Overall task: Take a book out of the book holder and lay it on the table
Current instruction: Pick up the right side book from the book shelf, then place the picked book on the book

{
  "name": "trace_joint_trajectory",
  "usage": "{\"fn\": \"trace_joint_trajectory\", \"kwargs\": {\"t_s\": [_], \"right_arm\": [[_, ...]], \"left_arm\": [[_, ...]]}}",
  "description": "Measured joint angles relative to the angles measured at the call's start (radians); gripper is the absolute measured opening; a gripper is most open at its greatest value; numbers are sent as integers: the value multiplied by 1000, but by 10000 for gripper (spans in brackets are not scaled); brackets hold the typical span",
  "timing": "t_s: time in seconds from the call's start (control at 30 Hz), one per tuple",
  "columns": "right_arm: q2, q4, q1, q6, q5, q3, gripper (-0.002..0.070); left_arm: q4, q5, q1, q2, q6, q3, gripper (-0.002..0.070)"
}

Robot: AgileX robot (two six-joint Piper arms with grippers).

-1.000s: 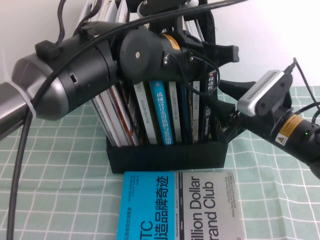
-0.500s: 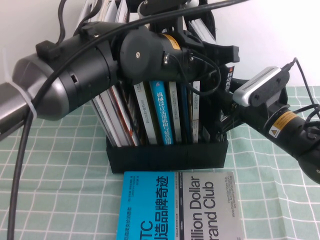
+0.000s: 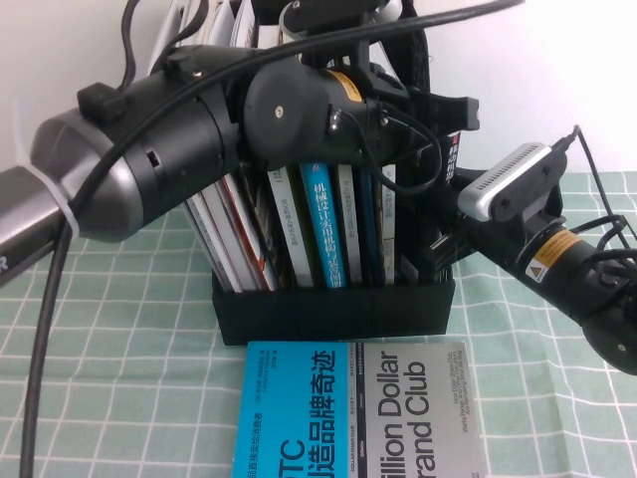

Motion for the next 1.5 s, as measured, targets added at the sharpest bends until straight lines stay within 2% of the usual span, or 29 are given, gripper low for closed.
{"fn": "trace_joint_trajectory", "kwargs": {"t_s": [0.17,0.4,0.6,0.83,1.1,1.23,1.33,1.4,1.5], "right_arm": [[8,0,0,1,-37,0,137],[-50,41,5,-9,16,18,137],[-190,66,13,-57,46,24,139],[-410,102,4,-218,58,24,133],[-651,63,2,-272,243,26,134],[-784,-67,0,-219,455,26,133],[-887,-263,0,-88,609,30,133],[-945,-440,0,75,670,32,134],[-1005,-748,-2,368,651,32,133]], "left_arm": [[-2,29,0,-2,45,0,-3],[-17,190,-17,-54,199,-39,-3],[-37,301,-34,-153,206,-62,-3],[62,270,-36,-394,217,-78,-3],[173,322,-36,-594,213,-78,-3],[333,404,-36,-700,129,-78,-3],[471,495,-36,-765,57,-65,-3],[546,542,-36,-814,14,-30,-3],[640,574,-36,-894,-73,63,-3]]}}
